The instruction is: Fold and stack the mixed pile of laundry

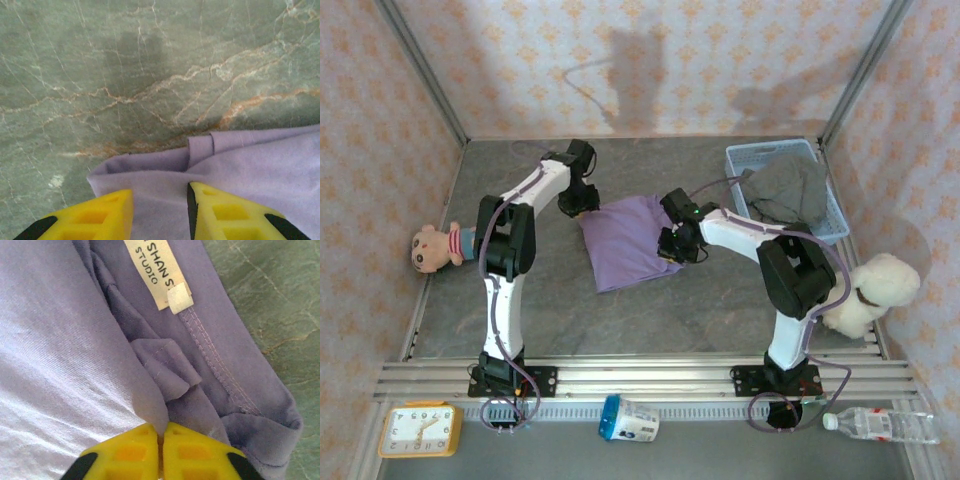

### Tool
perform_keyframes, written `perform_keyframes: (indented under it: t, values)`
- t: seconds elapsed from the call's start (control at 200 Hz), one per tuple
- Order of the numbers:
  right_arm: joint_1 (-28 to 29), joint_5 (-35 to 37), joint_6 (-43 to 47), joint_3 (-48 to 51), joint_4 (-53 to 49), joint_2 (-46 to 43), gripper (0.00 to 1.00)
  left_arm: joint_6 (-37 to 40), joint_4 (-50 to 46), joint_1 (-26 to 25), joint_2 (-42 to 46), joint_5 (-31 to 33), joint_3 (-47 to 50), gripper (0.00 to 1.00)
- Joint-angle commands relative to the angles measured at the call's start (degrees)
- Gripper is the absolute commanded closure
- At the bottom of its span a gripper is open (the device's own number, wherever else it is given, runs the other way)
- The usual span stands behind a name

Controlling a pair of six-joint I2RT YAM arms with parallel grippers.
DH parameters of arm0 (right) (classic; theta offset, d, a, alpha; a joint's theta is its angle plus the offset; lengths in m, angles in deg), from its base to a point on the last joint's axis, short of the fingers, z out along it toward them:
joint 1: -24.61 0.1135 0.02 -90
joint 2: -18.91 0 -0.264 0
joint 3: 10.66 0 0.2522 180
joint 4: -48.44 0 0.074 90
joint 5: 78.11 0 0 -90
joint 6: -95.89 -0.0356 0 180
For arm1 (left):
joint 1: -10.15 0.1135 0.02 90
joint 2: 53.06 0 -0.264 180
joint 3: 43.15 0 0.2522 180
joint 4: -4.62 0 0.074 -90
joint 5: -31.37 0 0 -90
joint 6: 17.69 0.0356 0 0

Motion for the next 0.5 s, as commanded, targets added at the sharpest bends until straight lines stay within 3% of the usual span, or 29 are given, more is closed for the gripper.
perform_keyframes:
  t: [0.0, 0.265, 0.495]
  values:
    - [-0.02, 1.81, -0.38, -1.40, -3.58, -3.21, 0.98, 0.66, -1.78, 0.05, -2.75, 0.45, -0.82, 0.67]
    - [-4.16, 4.37, -0.23, 2.55, -6.21, -8.90, 1.00, 1.17, -3.14, -0.12, -6.74, -0.25, -0.36, 0.68]
    - [-7.74, 4.88, 1.06, 5.31, -0.97, -2.53, 1.00, 2.56, -3.63, -0.47, -7.47, 0.46, 0.86, 0.68]
